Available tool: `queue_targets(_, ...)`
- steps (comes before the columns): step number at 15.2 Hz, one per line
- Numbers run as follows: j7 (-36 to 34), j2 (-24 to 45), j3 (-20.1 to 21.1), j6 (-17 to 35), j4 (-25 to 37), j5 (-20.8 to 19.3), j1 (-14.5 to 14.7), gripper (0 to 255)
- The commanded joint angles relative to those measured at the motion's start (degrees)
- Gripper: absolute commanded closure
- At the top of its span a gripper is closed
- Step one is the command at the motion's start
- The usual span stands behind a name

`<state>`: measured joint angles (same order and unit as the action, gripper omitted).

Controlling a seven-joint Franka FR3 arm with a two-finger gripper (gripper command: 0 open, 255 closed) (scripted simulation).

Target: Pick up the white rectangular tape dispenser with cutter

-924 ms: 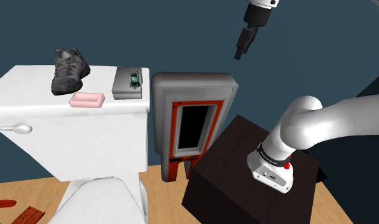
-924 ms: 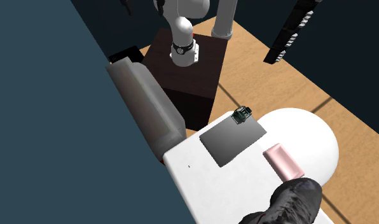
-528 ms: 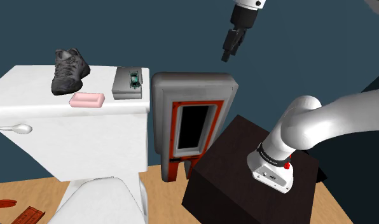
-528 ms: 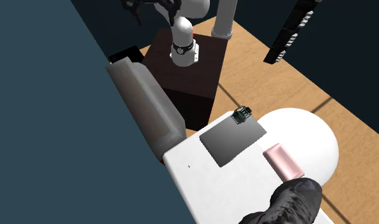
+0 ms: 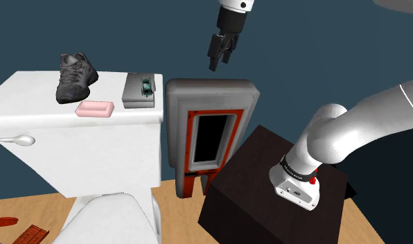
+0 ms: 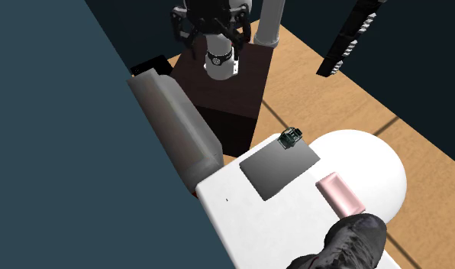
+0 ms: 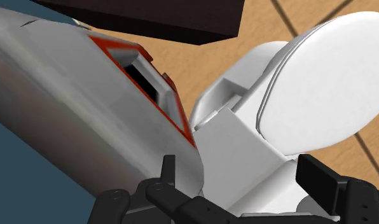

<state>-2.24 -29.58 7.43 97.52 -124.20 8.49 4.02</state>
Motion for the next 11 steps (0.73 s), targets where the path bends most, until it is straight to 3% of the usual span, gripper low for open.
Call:
queue_targets(1,-1.7,3.1,1.4,1.1,2.5,0.4,0.4,0)
queue_targets(11,-11.8,21.2,9.1,5.6,18.0,-1.1,2.7,0)
